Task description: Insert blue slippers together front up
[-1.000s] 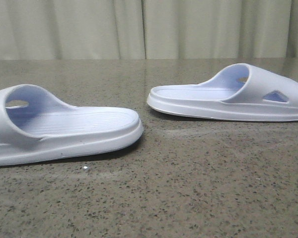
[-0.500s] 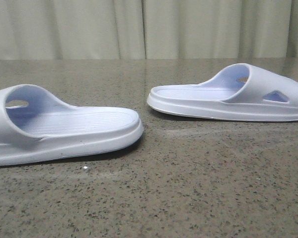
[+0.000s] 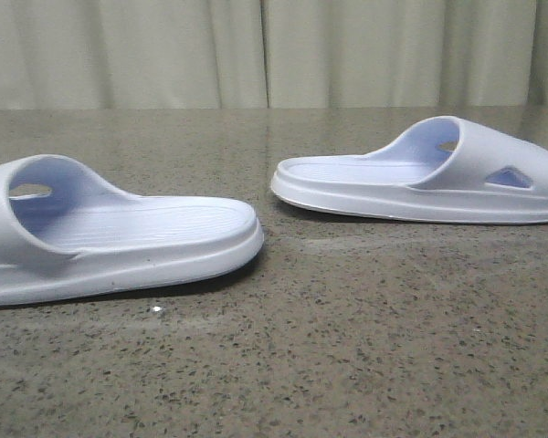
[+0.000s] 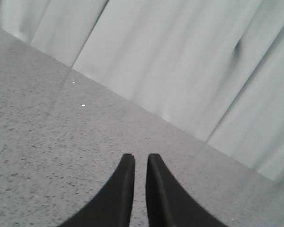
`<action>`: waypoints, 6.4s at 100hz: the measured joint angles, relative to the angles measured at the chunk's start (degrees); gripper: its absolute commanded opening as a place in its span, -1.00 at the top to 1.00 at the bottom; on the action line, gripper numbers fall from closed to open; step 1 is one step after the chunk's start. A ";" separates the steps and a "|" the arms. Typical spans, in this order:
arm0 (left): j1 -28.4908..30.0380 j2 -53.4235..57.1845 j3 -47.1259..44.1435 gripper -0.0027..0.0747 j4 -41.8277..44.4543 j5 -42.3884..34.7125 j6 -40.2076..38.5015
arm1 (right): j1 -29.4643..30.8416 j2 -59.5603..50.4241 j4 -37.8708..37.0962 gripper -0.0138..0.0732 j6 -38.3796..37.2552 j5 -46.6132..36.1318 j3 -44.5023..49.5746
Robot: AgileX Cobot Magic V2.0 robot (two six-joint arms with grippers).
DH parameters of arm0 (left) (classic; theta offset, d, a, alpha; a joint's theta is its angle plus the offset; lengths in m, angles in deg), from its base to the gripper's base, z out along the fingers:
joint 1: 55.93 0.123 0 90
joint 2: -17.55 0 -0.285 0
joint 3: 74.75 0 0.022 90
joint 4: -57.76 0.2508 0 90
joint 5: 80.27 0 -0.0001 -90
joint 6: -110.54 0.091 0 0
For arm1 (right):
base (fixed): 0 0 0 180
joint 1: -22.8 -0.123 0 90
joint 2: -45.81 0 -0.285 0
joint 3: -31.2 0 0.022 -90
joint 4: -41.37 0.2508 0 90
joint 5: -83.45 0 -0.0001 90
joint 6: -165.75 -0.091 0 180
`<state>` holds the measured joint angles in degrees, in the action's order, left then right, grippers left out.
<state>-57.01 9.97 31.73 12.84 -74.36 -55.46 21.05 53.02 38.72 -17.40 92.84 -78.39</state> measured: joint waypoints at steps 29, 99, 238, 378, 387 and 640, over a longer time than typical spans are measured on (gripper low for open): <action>0.00 -8.14 13.42 0.89 -0.23 10.30 -0.02 | 0.00 6.51 0.00 0.93 0.00 10.12 -12.39; 0.00 -30.91 27.31 0.39 3.09 31.74 -0.12 | 0.00 21.19 4.35 0.54 0.00 19.79 -22.67; 0.00 -47.76 25.11 -0.39 3.25 27.07 -9.39 | -0.83 21.19 4.93 -0.03 0.00 18.76 -22.67; 0.11 -57.08 23.06 -0.29 -3.66 24.15 -10.59 | -0.83 21.19 5.48 -0.03 0.00 18.76 -22.67; 0.11 -57.17 22.97 -0.17 -5.24 25.56 -10.59 | -0.83 21.19 5.52 -0.03 0.00 18.76 -22.67; 0.11 -45.83 25.54 0.88 -36.93 36.83 2.73 | -0.87 36.58 6.12 -0.03 0.00 10.46 -22.67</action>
<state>-56.91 -35.86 57.27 -24.09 -37.53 -52.73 20.18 89.59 44.84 -17.40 103.30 -101.06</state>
